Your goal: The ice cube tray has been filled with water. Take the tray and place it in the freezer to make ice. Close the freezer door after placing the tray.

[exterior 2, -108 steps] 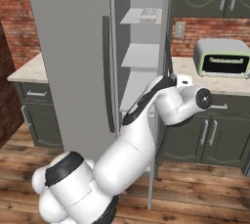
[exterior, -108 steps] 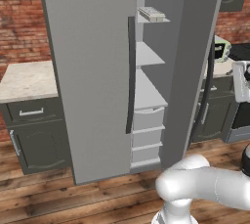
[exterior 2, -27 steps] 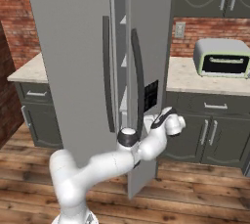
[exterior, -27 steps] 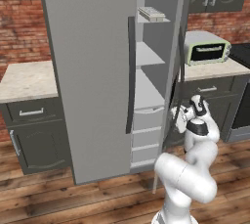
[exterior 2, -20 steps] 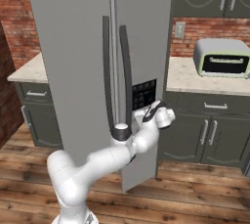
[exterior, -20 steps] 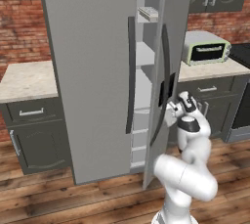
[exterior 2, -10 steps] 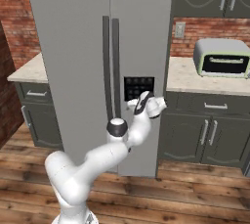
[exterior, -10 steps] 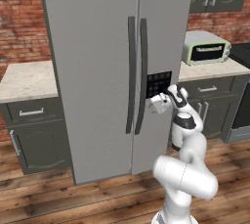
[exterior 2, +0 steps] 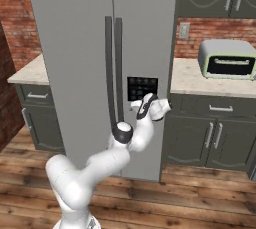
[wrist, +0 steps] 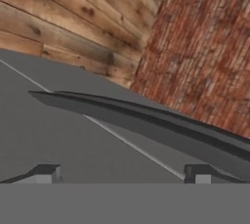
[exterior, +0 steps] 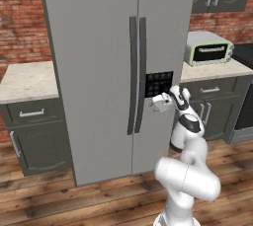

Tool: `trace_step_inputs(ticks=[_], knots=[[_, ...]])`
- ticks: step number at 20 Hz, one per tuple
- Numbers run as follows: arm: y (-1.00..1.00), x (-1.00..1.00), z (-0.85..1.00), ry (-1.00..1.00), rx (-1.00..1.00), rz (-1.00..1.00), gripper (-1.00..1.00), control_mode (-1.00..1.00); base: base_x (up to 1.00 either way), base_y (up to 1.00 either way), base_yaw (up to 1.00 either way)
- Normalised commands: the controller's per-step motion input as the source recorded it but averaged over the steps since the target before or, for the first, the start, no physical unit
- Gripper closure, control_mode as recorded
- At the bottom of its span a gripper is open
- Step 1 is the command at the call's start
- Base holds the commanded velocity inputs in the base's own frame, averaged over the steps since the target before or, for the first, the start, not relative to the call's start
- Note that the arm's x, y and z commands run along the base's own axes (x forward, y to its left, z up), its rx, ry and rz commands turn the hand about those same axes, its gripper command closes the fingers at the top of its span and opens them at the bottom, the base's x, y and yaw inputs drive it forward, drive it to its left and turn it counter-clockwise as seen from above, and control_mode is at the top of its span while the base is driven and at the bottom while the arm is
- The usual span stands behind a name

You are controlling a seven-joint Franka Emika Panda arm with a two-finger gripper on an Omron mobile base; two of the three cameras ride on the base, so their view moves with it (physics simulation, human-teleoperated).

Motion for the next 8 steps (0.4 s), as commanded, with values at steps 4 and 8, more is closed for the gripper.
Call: trace_step_inputs(ticks=[4, 8], knots=[[0.83, 0.62, 0.00, -0.68, -0.32, -0.60, -1.00, -1.00, 0.00, 0.00, 0.00], [0.82, 0.51, -0.05, -0.67, -0.33, -0.66, -1.00, -1.00, 0.00, 0.00, 0.00]])
